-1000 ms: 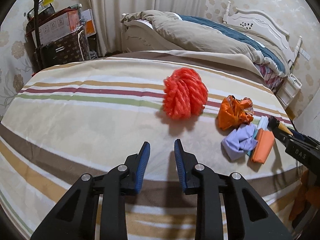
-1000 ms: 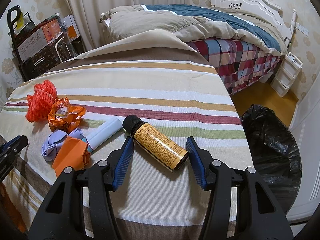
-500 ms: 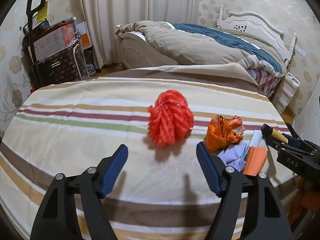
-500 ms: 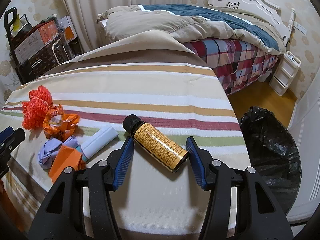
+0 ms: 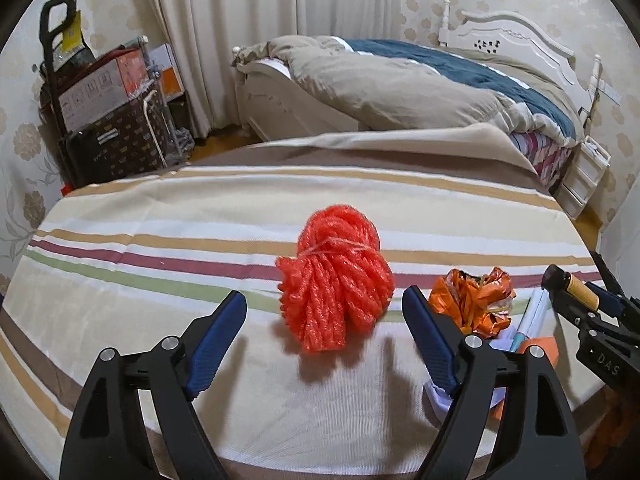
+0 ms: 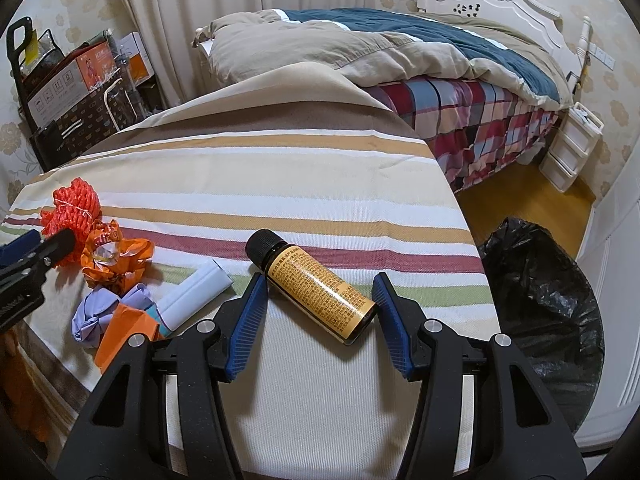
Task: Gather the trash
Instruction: 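Grasp the orange foam net with the left tool while the right tool grasps the bottle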
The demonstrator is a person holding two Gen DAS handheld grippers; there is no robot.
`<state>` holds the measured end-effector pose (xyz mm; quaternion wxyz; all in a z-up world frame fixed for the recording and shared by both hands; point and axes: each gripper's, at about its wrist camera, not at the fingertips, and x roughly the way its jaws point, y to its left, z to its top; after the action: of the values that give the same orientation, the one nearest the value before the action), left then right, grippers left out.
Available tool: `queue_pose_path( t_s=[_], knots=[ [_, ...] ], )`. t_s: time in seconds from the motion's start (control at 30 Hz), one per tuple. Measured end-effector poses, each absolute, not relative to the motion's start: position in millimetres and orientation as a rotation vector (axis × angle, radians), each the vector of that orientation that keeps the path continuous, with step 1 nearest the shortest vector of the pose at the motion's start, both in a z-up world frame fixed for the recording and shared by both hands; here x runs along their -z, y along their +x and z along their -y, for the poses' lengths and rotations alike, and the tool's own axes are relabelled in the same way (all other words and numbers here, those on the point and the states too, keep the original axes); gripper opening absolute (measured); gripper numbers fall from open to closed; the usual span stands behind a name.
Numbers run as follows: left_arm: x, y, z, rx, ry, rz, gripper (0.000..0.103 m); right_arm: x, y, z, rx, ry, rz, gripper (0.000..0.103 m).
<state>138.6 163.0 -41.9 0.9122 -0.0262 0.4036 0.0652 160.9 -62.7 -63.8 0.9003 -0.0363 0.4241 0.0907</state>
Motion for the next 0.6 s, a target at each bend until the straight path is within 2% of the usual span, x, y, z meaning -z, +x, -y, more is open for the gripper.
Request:
queue_pose_path(
  t_s=[0.07, 0.2, 0.3, 0.37, 0.43, 0.6],
  knots=[
    [45, 140, -164, -0.127, -0.062, -0.846, 0.077, 64, 161, 63, -0.188, -0.075, -0.877, 0.053],
    [49, 141, -166, -0.101, -0.080, -0.874, 0.051, 64, 161, 63, -0.187, -0.075, -0.877, 0.053],
    [50, 140, -167, -0.091, -0.091, -0.873, 0.044, 64, 162, 63, -0.188, -0.073, -0.876, 0.053],
    [49, 138, -165, -0.089, -0.079, -0.866, 0.042, 63, 163, 63, -0.187, -0.073, -0.876, 0.053],
    [49, 136, -164, -0.087, -0.072, -0.861, 0.040, 63, 163, 62, -0.187, -0.071, -0.873, 0.033],
    [47, 128, -165, -0.093, -0.073, -0.857, 0.039, 63, 161, 63, -0.189, -0.070, -0.870, 0.029]
  ],
)
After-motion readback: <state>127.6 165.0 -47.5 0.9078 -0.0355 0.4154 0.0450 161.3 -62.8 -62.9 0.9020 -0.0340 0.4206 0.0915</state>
